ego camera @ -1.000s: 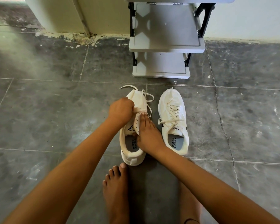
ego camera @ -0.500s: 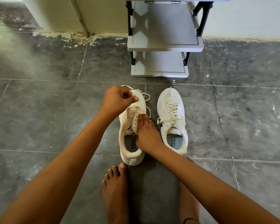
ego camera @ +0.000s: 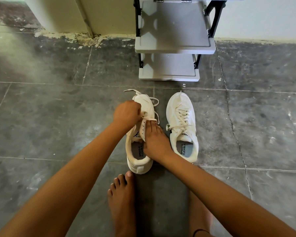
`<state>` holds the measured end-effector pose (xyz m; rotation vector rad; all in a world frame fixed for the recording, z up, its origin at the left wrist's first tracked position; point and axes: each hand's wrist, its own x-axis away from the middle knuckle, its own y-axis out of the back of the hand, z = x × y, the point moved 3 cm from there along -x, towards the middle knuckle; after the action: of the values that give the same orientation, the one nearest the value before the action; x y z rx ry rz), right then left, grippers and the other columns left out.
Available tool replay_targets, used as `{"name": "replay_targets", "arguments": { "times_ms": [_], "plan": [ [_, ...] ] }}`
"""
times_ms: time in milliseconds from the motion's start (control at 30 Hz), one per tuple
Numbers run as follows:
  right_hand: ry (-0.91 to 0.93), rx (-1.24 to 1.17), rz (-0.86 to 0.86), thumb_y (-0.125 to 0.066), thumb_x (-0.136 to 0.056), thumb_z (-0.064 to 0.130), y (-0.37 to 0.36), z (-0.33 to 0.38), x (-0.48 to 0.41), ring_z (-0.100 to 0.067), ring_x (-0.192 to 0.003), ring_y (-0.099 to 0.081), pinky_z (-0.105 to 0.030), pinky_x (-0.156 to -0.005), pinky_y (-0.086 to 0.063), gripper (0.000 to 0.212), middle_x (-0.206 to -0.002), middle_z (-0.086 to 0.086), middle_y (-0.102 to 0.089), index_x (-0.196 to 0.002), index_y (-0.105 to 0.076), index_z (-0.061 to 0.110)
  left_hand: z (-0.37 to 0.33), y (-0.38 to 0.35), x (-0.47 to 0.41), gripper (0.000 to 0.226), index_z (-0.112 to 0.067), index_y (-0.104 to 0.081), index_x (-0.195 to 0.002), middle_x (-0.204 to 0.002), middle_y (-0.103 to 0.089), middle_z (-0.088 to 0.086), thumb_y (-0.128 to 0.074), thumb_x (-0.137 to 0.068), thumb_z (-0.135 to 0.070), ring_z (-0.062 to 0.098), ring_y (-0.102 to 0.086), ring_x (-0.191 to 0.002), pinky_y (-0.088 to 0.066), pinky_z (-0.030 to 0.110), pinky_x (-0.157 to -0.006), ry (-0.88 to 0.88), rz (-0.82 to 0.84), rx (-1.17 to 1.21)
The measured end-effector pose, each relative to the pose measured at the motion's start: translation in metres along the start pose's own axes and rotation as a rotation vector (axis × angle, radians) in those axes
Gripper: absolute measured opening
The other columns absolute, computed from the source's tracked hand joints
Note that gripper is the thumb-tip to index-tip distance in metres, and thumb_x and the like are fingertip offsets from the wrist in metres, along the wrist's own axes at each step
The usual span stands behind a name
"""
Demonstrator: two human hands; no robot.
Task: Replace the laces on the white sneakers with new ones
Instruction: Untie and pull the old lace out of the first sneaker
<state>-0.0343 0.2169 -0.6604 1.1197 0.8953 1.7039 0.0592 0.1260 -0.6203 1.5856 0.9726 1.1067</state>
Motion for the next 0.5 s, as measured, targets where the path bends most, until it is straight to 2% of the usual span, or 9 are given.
{"name": "replay_targets", "arguments": {
  "times_ms": [133, 300, 367, 433, 467, 500],
  "plan": [
    [-0.001, 0.016, 0.006, -0.048, -0.089, 0.022, -0.001, 0.000, 0.000, -0.027, -0.146, -0.005, -0.035, -0.118, -0.007, 0.081, -0.156, -0.019, -0.005, -0.147, 0.002, -0.002, -0.004, -0.006, -0.003, 0.014, -0.008, -0.064, -0.091, -0.096, -0.064, 0.011, -0.053, -0.090, -0.017, 0.029, -0.061, -0.086, -0.043, 0.032, -0.064, -0.093, 0.004, -0.107],
    [-0.010, 0.013, -0.007, -0.047, -0.092, 0.026, -0.002, 0.000, -0.001, -0.027, -0.146, -0.006, -0.034, -0.118, -0.007, 0.079, -0.157, -0.019, -0.003, -0.148, 0.002, -0.001, 0.015, 0.002, 0.005, 0.019, -0.004, -0.066, -0.089, -0.090, -0.067, 0.013, -0.060, -0.090, -0.022, 0.027, -0.059, -0.084, -0.041, 0.032, -0.069, -0.056, 0.013, 0.136],
    [-0.015, 0.025, 0.004, -0.047, -0.092, 0.027, -0.003, 0.001, -0.002, -0.028, -0.145, -0.007, -0.034, -0.117, -0.007, 0.079, -0.156, -0.019, -0.005, -0.148, 0.001, -0.002, 0.017, 0.006, 0.013, 0.022, -0.001, -0.065, -0.086, -0.084, -0.065, 0.015, -0.062, -0.090, -0.022, 0.024, -0.057, -0.077, -0.043, 0.031, -0.070, -0.046, 0.039, 0.341],
    [-0.012, 0.049, 0.007, -0.049, -0.090, 0.026, -0.003, 0.002, -0.003, -0.030, -0.145, -0.008, -0.036, -0.117, -0.007, 0.080, -0.155, -0.021, -0.008, -0.147, 0.000, -0.003, -0.002, 0.011, 0.027, 0.019, -0.003, -0.062, -0.081, -0.074, -0.059, 0.013, -0.061, -0.090, -0.020, 0.016, -0.054, -0.068, -0.045, 0.024, -0.065, -0.062, 0.126, 0.750],
    [-0.009, 0.049, 0.011, -0.050, -0.090, 0.028, -0.003, 0.003, -0.004, -0.031, -0.145, -0.008, -0.036, -0.117, -0.007, 0.081, -0.155, -0.022, -0.008, -0.147, 0.000, -0.003, -0.014, 0.014, 0.030, 0.019, -0.005, -0.061, -0.078, -0.070, -0.056, 0.010, -0.060, -0.091, -0.019, 0.014, -0.052, -0.064, -0.045, 0.021, -0.062, -0.089, 0.122, 0.850],
    [-0.009, 0.044, 0.015, -0.049, -0.091, 0.030, -0.003, 0.003, -0.004, -0.031, -0.145, -0.008, -0.037, -0.117, -0.008, 0.082, -0.155, -0.022, -0.008, -0.147, 0.000, -0.004, -0.024, 0.017, 0.030, 0.019, -0.008, -0.059, -0.075, -0.068, -0.055, 0.007, -0.060, -0.091, -0.019, 0.012, -0.051, -0.062, -0.043, 0.020, -0.061, -0.114, 0.084, 0.849]
  ]
}}
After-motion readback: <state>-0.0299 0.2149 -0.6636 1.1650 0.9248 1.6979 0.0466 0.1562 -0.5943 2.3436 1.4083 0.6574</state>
